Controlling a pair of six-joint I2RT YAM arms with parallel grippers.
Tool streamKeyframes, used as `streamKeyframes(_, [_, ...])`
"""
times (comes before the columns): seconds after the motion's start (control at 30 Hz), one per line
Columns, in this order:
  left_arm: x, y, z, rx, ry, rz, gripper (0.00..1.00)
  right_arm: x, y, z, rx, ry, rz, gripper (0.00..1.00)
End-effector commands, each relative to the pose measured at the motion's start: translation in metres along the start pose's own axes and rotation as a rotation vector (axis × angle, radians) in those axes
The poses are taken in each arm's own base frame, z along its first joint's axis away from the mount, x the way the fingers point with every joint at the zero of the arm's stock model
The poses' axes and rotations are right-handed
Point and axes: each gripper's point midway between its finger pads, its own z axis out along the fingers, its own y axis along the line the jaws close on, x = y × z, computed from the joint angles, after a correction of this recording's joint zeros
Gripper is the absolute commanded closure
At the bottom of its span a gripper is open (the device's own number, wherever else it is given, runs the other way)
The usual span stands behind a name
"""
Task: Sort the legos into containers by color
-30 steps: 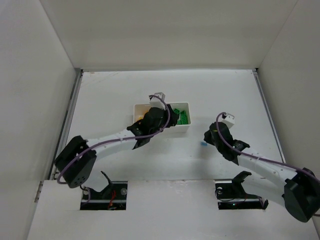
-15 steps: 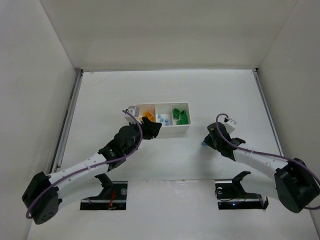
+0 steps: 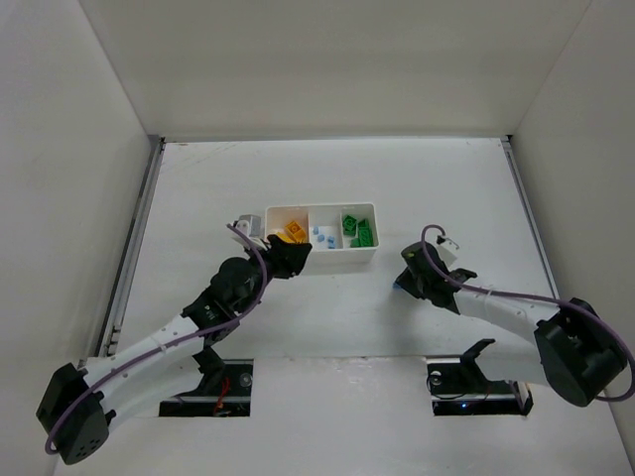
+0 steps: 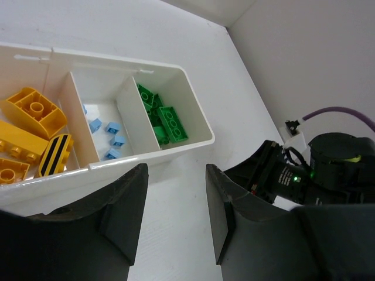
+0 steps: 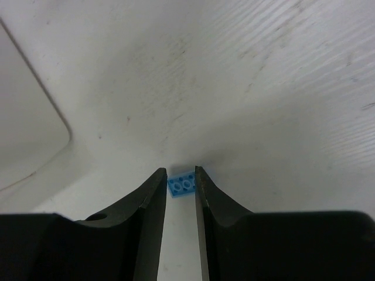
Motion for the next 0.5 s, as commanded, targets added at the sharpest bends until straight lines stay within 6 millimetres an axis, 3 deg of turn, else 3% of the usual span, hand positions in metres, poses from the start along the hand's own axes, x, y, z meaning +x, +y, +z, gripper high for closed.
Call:
streamKeyframes(0.0, [-0.015,-0.005,-0.004,0.034,-0.057,-0.018,0.59,0.017,0.036,-0.005,-0.100,0.075,0.045,0.69])
streamKeyframes(0.27, [-0.015,-0.001,-0.003,0.020,-0.057,-0.014,0.59,0.039,0.084,-0.022,-0.230,0.104,0.039,0.68])
streamKeyframes(0.4, [-0.017,0.002,-0.003,0.010,-0.065,-0.004,0.60,0.036,0.113,-0.042,-0.324,0.100,0.035,0.66])
streamKeyframes(0.47, [-0.019,0.005,-0.003,0.002,-0.072,-0.003,0.60,0.029,0.117,-0.051,-0.352,0.081,0.010,0.62])
